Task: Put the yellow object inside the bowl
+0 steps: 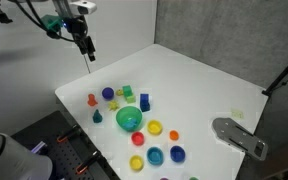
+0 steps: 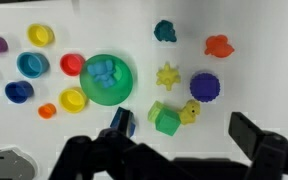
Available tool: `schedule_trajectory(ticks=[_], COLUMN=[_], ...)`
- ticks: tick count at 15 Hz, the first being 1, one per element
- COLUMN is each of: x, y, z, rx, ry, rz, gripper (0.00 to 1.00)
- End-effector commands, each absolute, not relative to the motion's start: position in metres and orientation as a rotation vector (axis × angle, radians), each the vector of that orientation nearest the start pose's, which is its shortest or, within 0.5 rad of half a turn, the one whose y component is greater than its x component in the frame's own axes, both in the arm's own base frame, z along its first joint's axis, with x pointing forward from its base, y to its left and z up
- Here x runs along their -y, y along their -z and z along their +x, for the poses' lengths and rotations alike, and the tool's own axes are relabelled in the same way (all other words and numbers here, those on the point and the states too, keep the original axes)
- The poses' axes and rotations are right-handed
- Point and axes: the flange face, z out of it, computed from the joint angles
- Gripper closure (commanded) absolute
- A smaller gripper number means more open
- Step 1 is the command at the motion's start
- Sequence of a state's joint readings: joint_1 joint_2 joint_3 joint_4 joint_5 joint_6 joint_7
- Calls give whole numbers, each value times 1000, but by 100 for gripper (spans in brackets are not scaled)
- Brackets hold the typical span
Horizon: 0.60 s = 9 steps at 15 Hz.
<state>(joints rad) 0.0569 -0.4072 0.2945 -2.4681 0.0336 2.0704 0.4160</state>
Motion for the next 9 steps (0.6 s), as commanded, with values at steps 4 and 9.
schedule_trajectory(ticks=[4,9], x=[-128,-114], y=[-368,-304], z=[436,449], rx=[-10,26], ry=[42,3], rz=[-3133,-3109], gripper=[0,0])
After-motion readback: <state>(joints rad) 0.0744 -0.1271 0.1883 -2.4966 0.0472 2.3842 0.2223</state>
